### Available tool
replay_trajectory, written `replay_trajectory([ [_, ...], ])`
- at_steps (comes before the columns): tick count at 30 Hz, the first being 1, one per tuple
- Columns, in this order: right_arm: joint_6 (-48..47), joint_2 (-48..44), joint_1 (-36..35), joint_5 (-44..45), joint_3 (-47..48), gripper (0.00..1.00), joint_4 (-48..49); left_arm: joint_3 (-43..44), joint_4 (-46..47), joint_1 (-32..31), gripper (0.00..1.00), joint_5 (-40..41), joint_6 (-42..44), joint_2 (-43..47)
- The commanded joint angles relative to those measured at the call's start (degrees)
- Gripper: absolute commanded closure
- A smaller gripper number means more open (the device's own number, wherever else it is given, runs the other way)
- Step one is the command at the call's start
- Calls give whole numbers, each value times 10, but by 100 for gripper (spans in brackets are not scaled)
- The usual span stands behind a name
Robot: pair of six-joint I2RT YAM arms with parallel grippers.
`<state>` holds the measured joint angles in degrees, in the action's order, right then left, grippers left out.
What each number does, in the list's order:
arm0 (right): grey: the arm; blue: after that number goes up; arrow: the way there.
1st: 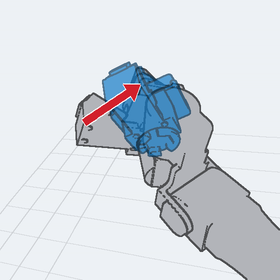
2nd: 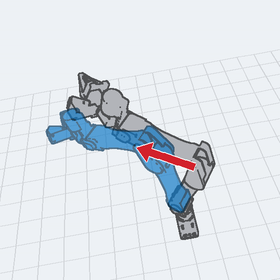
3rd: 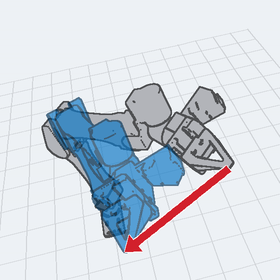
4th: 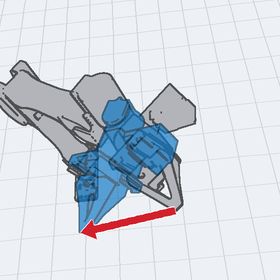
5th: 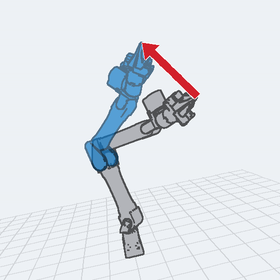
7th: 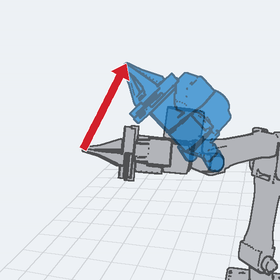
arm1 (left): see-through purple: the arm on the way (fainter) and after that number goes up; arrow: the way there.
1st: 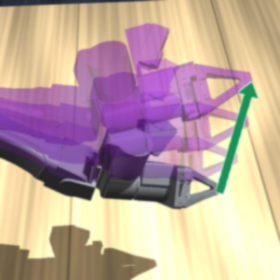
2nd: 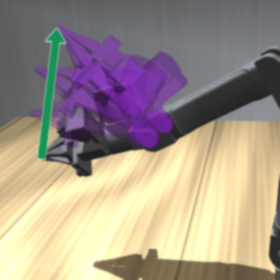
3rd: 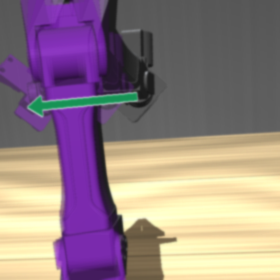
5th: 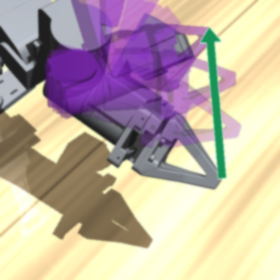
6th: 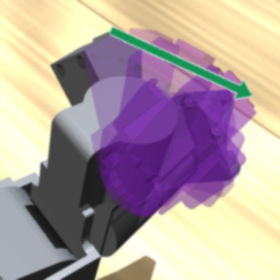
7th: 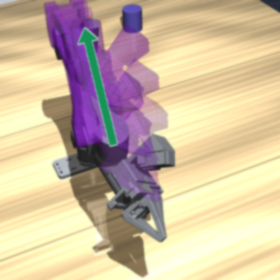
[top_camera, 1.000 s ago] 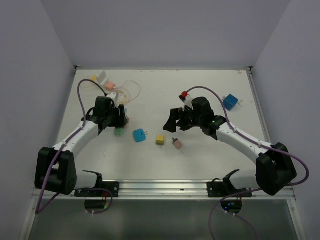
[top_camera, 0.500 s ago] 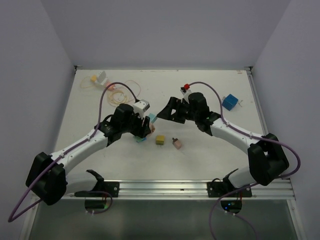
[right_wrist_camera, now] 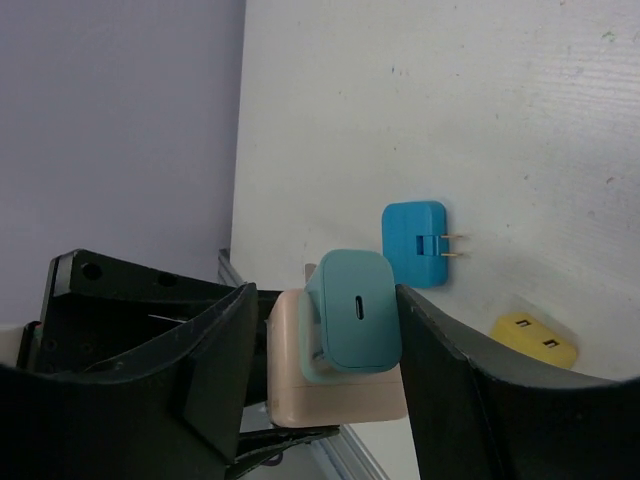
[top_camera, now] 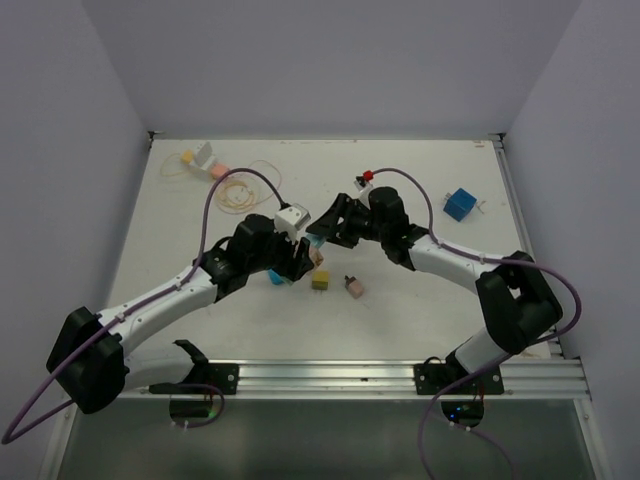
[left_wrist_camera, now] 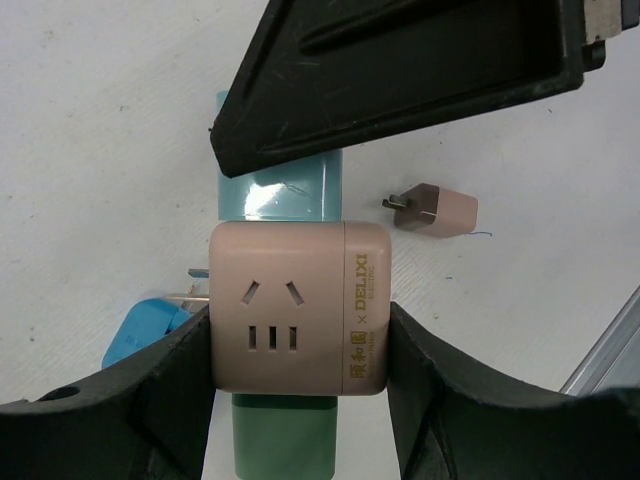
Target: Pull the plug off the socket
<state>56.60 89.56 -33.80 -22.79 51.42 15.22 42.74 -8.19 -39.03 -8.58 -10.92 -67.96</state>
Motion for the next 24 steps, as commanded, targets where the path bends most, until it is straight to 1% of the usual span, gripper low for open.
replay_trajectory([
  [1, 32, 4, -2, -26, -3, 42, 57, -1, 67, -11, 100, 11, -7, 16],
  [3, 38, 9, -2, -34, -3, 45, 61, -3, 71, -15, 100, 22, -10, 17],
  [4, 41, 10, -2, -37, -4, 49, 67, -4, 72, -15, 100, 26, -12, 17],
  [5, 44, 11, -2, -38, -6, 51, 69, -5, 93, -18, 100, 37, -17, 20],
  [6, 48, 11, -2, -41, -7, 56, 71, -6, 96, -18, 100, 41, -18, 20],
  [11, 52, 18, -2, -46, -10, 64, 67, -17, 114, -24, 100, 67, -32, 31],
  [12, 52, 20, -2, -48, -11, 77, 69, -18, 116, -25, 100, 68, -33, 34],
  [15, 54, 21, 0, -53, -12, 92, 75, -21, 118, -27, 100, 63, -41, 35],
  [16, 55, 21, 1, -53, -11, 100, 75, -23, 117, -28, 100, 62, -43, 35],
  [19, 51, 20, 8, -54, -2, 100, 69, -34, 112, -32, 100, 59, -58, 40],
  [24, 42, 12, 52, -56, 10, 100, 63, -65, 91, -42, 100, 55, -85, 50],
])
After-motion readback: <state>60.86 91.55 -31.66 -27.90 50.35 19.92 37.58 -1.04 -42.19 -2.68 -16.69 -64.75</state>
